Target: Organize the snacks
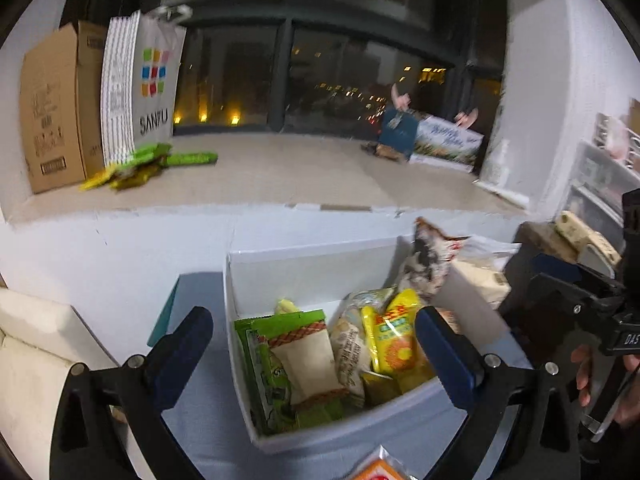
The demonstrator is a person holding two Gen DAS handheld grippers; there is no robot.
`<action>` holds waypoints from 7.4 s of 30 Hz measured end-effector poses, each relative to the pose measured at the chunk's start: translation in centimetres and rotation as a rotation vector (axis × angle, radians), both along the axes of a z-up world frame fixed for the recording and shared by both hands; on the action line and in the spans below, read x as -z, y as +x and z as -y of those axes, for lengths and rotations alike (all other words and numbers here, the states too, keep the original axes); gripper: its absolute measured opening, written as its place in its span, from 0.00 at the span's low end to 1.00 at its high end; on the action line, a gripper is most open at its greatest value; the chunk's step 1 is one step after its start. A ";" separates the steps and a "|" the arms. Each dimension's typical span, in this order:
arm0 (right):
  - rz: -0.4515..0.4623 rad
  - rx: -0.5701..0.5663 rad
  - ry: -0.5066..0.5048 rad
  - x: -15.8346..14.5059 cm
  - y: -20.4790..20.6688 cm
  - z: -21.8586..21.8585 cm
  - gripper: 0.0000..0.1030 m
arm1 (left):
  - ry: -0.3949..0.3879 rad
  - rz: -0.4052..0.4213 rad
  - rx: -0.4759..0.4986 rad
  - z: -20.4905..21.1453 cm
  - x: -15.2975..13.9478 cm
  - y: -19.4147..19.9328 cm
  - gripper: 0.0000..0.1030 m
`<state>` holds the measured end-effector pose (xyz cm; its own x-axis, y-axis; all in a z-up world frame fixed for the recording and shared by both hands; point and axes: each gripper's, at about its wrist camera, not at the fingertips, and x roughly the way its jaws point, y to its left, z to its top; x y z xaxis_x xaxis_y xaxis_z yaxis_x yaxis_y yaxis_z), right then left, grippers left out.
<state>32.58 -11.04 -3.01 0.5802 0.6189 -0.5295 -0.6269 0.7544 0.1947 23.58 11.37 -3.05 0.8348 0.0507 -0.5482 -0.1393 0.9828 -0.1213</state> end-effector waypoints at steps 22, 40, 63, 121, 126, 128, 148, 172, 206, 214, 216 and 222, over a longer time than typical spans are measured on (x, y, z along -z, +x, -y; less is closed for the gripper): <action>-0.095 -0.193 -0.076 8.3 -20.2 7.0 1.00 | -0.062 0.118 -0.036 4.6 3.1 -23.0 1.00; -0.124 -0.473 -0.419 13.7 -23.2 -0.7 1.00 | -0.105 0.155 -0.097 2.7 3.1 -24.5 1.00; -0.118 -0.480 -0.447 15.5 -23.3 0.1 0.78 | -0.152 0.039 -0.067 4.3 6.2 -21.4 1.00; -0.018 -0.090 0.041 4.3 -15.5 10.2 0.78 | -0.043 0.157 0.045 6.4 -0.6 -13.3 0.58; 0.027 -0.099 0.058 0.9 -10.6 6.4 0.78 | -0.074 0.165 0.034 3.6 -2.7 -6.9 0.58; 0.036 -0.102 0.065 -0.2 -8.0 4.6 0.78 | -0.090 0.153 0.031 2.6 -2.8 -4.0 0.58; -0.083 0.011 0.018 1.4 5.6 -3.2 0.79 | -0.113 -0.018 -0.017 -1.4 1.1 5.8 0.86; 0.238 0.104 -0.071 -3.4 -7.9 1.9 1.00 | -0.050 0.229 0.019 3.9 -4.4 -11.3 1.00; 0.138 0.047 -0.025 -0.8 -25.2 9.8 1.00 | -0.015 0.058 0.092 12.2 -2.0 -22.2 1.00; 0.126 0.048 -0.022 -0.8 -25.0 9.8 1.00 | -0.026 0.050 0.102 12.2 -1.9 -22.1 1.00; 0.128 0.047 -0.024 -0.8 -25.1 9.8 1.00 | -0.020 0.045 0.105 12.3 -1.8 -22.0 1.00; 0.128 0.042 -0.026 -0.9 -25.1 9.7 1.00 | -0.020 0.035 0.116 12.5 -1.6 -21.9 1.00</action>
<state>7.46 -20.71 -2.15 0.6691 0.5797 -0.4651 -0.6133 0.7841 0.0950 1.72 -1.10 -1.49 0.8529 -0.0577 -0.5189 -0.0205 0.9894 -0.1438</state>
